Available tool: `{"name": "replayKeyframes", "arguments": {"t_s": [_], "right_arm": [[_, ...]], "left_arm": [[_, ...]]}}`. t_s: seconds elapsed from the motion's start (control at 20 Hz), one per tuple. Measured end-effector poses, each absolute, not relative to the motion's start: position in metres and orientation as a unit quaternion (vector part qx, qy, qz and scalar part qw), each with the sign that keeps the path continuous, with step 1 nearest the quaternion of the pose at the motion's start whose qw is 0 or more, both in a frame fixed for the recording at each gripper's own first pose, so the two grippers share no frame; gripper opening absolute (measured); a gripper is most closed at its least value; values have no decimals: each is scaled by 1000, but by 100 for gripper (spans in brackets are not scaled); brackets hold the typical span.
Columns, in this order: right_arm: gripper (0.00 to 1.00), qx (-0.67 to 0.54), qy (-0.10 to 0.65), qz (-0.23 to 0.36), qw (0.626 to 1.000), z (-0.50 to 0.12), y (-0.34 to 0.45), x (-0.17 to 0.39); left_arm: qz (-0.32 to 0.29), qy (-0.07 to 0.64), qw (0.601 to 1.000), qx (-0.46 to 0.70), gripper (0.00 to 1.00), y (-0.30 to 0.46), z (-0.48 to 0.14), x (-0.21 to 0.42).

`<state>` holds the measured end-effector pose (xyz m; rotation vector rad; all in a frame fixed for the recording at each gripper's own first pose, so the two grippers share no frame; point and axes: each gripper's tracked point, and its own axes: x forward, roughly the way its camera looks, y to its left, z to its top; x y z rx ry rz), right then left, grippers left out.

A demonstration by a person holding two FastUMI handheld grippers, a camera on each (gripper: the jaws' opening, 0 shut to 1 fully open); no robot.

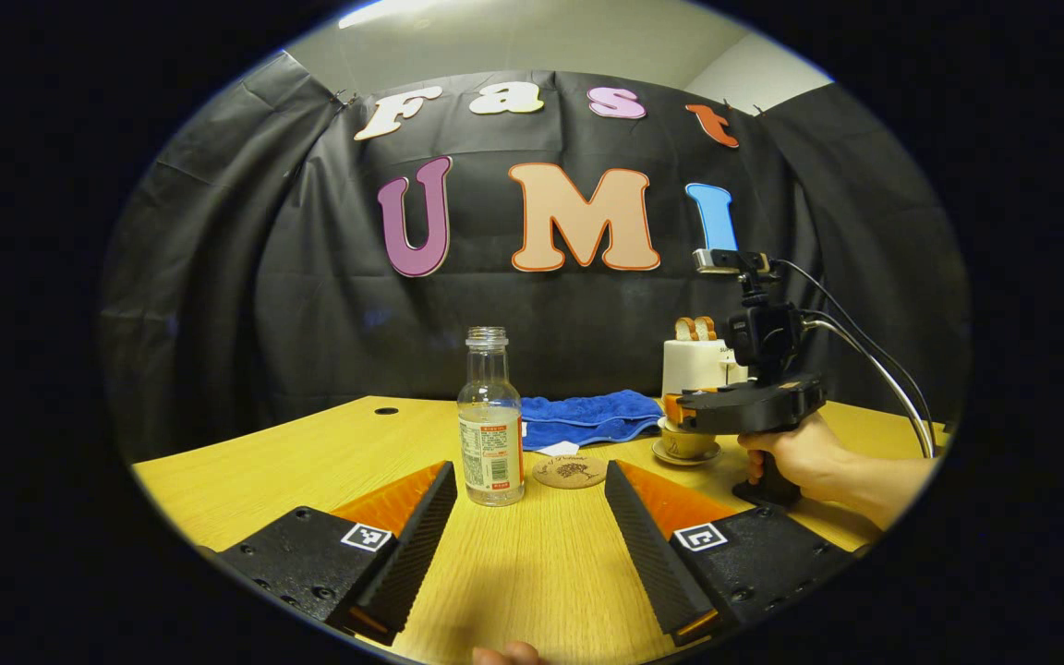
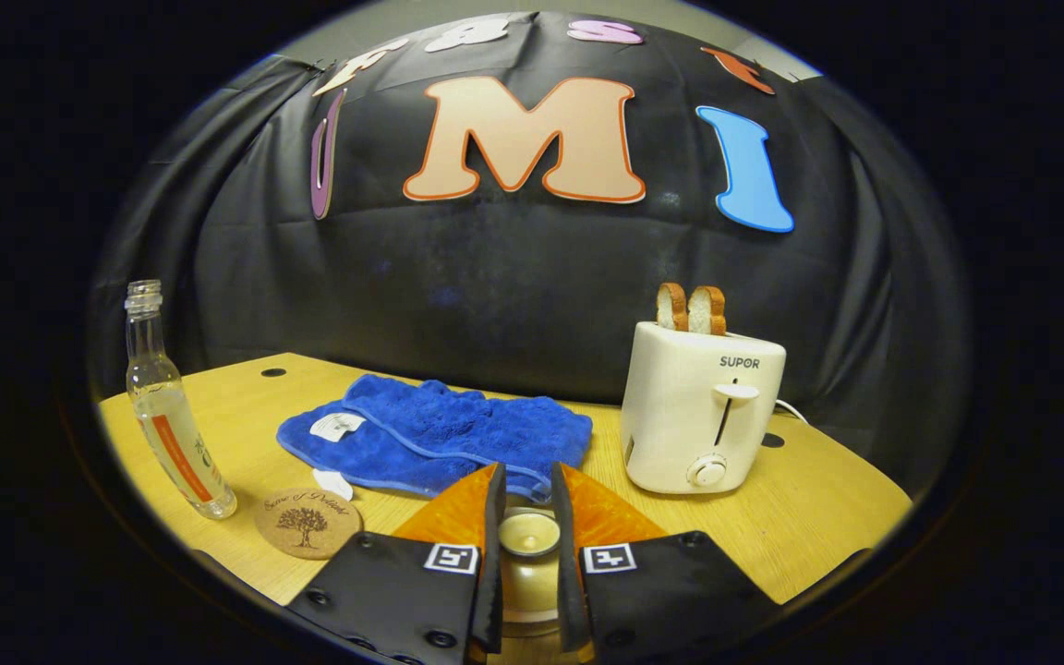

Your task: Open the teacup lid with one hand, grasp the water bottle and pour water into the teacup with the other hand; after pouring, place the water bottle on the coaster and then close the teacup lid.

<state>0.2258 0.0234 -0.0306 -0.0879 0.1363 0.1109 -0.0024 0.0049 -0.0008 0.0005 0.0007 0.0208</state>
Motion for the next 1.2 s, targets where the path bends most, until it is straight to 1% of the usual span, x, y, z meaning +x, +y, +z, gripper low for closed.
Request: {"name": "replayKeyframes", "arguments": {"t_s": [0.2, 0.25, 0.3, 0.45, 0.55, 0.8, 0.9, 0.95, 1.1, 1.2], "right_arm": [[27, -5, 5, 79, 997, -9, 23, 215], [28, 12, 16, 80, 997, -13, 22, 213], [26, -1, 12, 89, 996, -13, 22, 214], [28, 2, 14, 103, 995, -13, 23, 194], [26, 3, 14, 113, 993, -12, 20, 174], [28, 4, 12, 131, 991, -7, 4, 114], [26, 5, 11, 134, 991, -6, -5, 94], [27, 6, 7, 131, 991, -3, -10, 86], [27, 5, 9, 115, 993, -4, -23, 74], [27, 4, 9, 117, 993, -4, -22, 69]], "left_arm": [[10, 1, 1000, 0, 95, 5, -1, -2], [11, 0, 1000, 0, 95, 5, -1, -2], [11, 1, 1000, 1, 95, 5, -1, -2], [16, 1, 1000, 0, 95, 7, -2, -2], [19, 1, 1000, 0, 94, 7, -1, -3], [22, 2, 1000, 1, 95, 9, -2, -1], [37, 2, 999, 1, 95, 15, -1, 2], [40, 2, 999, 2, 94, 16, -1, 6], [53, 4, 999, 3, 94, 24, -2, 22], [59, 1, 998, 3, 94, 28, -2, 35]]}}
